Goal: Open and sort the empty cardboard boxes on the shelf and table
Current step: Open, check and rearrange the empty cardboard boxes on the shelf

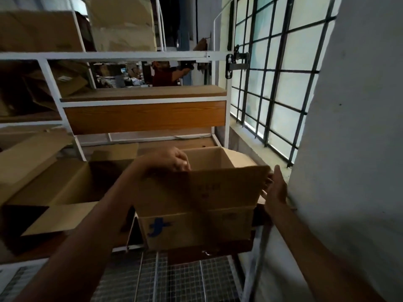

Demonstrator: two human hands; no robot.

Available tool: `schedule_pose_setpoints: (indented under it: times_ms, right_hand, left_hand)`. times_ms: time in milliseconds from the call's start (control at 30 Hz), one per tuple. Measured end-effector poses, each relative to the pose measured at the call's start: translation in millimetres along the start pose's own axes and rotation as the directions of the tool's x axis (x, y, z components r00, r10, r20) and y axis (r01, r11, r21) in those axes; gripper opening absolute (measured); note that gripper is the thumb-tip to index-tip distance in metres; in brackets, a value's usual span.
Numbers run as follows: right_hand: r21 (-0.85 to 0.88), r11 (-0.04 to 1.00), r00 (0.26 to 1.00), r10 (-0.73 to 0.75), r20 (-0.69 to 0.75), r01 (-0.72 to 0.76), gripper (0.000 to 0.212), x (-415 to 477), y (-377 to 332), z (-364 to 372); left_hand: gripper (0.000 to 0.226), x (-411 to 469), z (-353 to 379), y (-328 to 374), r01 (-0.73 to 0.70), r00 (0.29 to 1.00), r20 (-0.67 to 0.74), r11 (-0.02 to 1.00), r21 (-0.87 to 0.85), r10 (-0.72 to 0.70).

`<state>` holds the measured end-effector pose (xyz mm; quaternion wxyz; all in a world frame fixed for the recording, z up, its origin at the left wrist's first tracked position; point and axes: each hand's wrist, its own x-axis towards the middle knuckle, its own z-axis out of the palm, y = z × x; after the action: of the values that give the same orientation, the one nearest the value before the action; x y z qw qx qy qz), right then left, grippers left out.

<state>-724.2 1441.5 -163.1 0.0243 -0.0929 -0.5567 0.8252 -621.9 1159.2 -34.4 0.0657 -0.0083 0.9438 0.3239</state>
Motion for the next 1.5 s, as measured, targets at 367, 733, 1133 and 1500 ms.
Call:
schedule_pose_setpoints:
  times_ms: [367,733,1133,1500]
  right_hand:
    - [-0.337,0.94,0.873,0.126,0.472,0.046,0.033,-46,33,-77]
    - [-0.775,0.25,0.812,-0.251,0.527,0.58,0.034,-51,63,-29]
    - [-0.812,-0.077,0.766,-0.289,0.574,0.579,0.036,14,105,-20]
    - [-0.871,-0.116,0.781,-0.398,0.481,0.478,0.046,16,129,-4]
  left_hand:
    - [0.064,-32,124,-69,0.057,0.993,0.08,0.962,0.266,-0.081]
    - [0.056,-22,165,-124,0.225,0.955,-0.289,0.798,0.559,-0.067]
    - [0.024,53,171,-120,0.222,0.92,-0.392,0.833,0.507,-0.006]
    - [0.04,69,180,-129,0.216,0.89,-0.454,0.856,0.47,0.025]
